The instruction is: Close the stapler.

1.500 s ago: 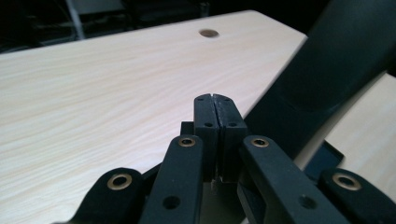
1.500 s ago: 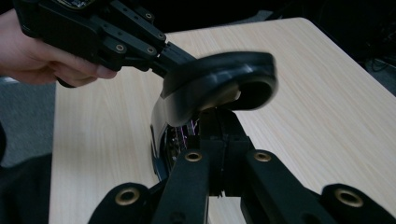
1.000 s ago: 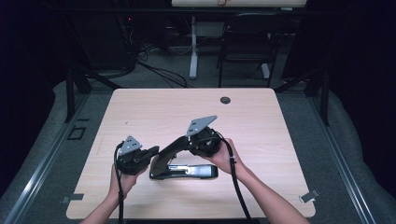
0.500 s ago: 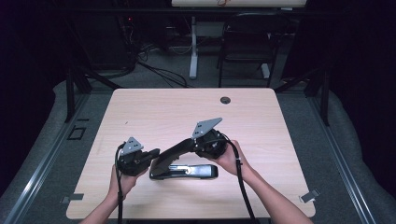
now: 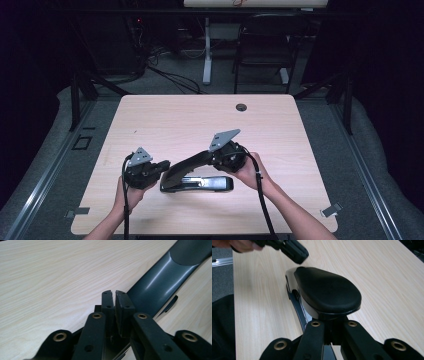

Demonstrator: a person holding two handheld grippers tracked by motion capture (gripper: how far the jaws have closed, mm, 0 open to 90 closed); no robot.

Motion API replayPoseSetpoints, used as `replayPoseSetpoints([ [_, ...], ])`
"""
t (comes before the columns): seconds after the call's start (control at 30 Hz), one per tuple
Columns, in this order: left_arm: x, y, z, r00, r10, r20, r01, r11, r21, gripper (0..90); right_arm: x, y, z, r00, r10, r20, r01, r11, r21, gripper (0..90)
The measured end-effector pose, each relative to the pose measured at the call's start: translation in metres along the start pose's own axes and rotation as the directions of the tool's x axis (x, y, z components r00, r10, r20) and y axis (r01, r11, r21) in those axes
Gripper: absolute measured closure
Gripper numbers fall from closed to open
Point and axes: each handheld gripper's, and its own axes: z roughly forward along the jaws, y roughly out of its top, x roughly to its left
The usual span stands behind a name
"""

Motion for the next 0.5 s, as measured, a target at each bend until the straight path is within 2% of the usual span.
replayPoseSetpoints([
  [0.1,0.005,0.000,-0.003,0.9999,-0.010,-0.010,0.010,0.9999,0.004,76.7,0.001,-0.006,0.000,0.9999,-0.001,0.012,0.001,1.000,0.015,90.0],
  [0.3,0.016,-0.001,-0.007,0.9976,-0.056,-0.040,0.056,0.9983,0.016,59.2,-0.001,-0.015,0.002,0.9998,0.005,0.018,-0.005,0.999,0.036,90.0],
  [0.4,0.020,-0.001,-0.007,0.9961,-0.068,-0.057,0.070,0.9971,0.030,49.4,-0.001,-0.017,0.003,0.9997,0.010,0.021,-0.010,0.999,0.034,90.0],
  [0.5,0.021,-0.002,-0.007,0.9954,-0.066,-0.069,0.069,0.9970,0.036,43.1,-0.001,-0.021,0.005,0.9997,0.005,0.024,-0.007,0.998,0.057,90.0],
])
